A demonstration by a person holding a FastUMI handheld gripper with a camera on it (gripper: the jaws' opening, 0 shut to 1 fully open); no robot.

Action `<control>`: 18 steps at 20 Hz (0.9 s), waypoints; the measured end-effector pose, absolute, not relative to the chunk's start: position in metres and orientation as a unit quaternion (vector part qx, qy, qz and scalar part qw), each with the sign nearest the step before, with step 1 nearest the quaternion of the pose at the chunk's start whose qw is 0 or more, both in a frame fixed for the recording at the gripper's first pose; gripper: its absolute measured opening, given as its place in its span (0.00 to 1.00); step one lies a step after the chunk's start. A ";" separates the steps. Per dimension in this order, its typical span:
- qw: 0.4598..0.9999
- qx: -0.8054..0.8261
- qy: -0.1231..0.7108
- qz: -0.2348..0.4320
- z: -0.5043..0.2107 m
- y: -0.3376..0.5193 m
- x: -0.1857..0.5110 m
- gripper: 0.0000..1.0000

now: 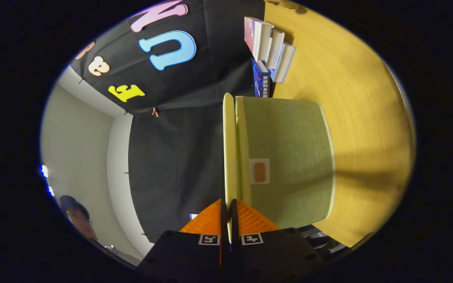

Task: Open the storage box then place both shoes into the box .Put the left shoe in first, then the right shoe, with the right side of both shoes facing outward in a uniform manner.

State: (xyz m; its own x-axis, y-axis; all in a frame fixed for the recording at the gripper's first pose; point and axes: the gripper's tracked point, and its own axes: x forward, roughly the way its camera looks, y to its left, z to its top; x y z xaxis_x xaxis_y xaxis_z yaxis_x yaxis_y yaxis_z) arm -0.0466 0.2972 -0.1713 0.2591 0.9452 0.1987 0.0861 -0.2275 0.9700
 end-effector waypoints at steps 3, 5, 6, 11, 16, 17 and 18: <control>0.490 0.629 0.374 0.474 -0.123 0.303 -0.045 0.05; 0.507 0.611 0.367 0.485 -0.100 0.319 -0.043 0.05; 0.517 0.598 0.367 0.491 -0.090 0.329 -0.041 0.05; 0.525 0.579 0.357 0.511 -0.036 0.380 -0.031 0.05; 0.525 0.564 0.366 0.522 -0.009 0.437 -0.030 0.05; 0.525 0.559 0.372 0.522 -0.008 0.448 -0.031 0.05; 0.524 0.555 0.378 0.524 -0.008 0.460 -0.032 0.05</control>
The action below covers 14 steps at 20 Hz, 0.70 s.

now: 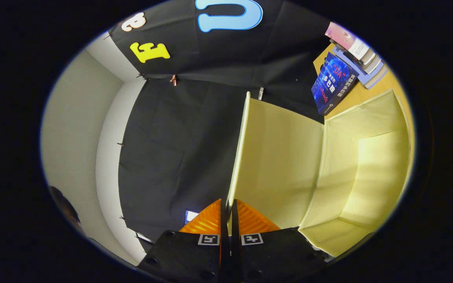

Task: Open the storage box then place both shoes into the box .Put the left shoe in first, then the right shoe, with the right side of both shoes facing outward in a uniform manner.

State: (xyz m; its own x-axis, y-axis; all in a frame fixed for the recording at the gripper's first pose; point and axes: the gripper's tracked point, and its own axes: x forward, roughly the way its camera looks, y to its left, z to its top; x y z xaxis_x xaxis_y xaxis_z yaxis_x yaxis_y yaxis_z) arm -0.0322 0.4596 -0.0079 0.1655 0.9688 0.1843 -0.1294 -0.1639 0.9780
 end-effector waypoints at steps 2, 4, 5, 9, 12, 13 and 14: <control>0.526 0.544 0.392 0.523 -0.012 0.478 -0.037 0.07; 0.525 0.539 0.402 0.523 -0.013 0.494 -0.038 0.08; 0.532 0.533 0.405 0.519 -0.016 0.500 -0.039 0.09; 0.555 0.519 0.408 0.507 -0.025 0.509 -0.037 0.57; 0.581 0.502 0.409 0.492 -0.039 0.499 -0.029 0.97; 0.587 0.500 0.408 0.488 -0.041 0.494 -0.027 0.97; 0.595 0.500 0.401 0.485 -0.041 0.487 -0.024 0.97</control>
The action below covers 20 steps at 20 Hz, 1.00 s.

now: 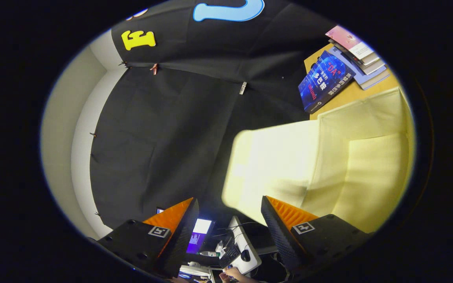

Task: Open the storage box then place both shoes into the box .Put the left shoe in first, then the right shoe, with the right side of both shoes facing outward in a uniform manner.

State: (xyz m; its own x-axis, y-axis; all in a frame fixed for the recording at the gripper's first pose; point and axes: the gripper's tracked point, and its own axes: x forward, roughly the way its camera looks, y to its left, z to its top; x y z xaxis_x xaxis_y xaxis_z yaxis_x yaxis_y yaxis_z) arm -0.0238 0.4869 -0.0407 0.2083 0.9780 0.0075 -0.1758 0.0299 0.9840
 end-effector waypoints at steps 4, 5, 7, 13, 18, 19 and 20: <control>0.645 0.473 0.380 0.464 -0.051 0.443 -0.016 0.97; 0.657 0.464 0.378 0.458 -0.054 0.429 -0.016 0.97; 0.684 0.443 0.372 0.444 -0.062 0.397 -0.016 0.97; 0.773 0.370 0.381 0.346 -0.120 0.284 -0.011 0.97; 0.816 0.294 0.435 0.240 -0.202 0.178 -0.018 0.97; 0.818 0.276 0.457 0.213 -0.227 0.163 -0.021 0.97; 0.817 0.260 0.476 0.194 -0.243 0.147 -0.027 0.97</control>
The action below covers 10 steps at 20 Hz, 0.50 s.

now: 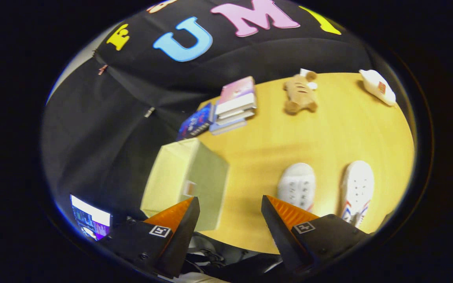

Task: Open the storage box then place both shoes into the box .Put the left shoe in first, then the right shoe, with the right side of both shoes facing outward in a uniform manner.

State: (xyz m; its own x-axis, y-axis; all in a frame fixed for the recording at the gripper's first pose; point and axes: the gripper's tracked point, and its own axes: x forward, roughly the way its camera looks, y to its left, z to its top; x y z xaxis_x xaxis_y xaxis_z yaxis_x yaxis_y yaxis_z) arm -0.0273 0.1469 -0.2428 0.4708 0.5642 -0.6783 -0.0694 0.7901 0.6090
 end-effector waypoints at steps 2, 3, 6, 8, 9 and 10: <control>0.818 0.223 0.506 0.156 -0.277 0.117 -0.038 0.96; 0.816 0.203 0.524 0.139 -0.296 0.106 -0.043 0.96; 0.805 0.177 0.555 0.111 -0.338 0.090 -0.050 0.92; 0.797 0.169 0.570 0.105 -0.358 0.088 -0.049 0.86; 0.795 0.163 0.574 0.104 -0.367 0.089 -0.047 0.83; 0.793 0.157 0.579 0.103 -0.375 0.091 -0.044 0.81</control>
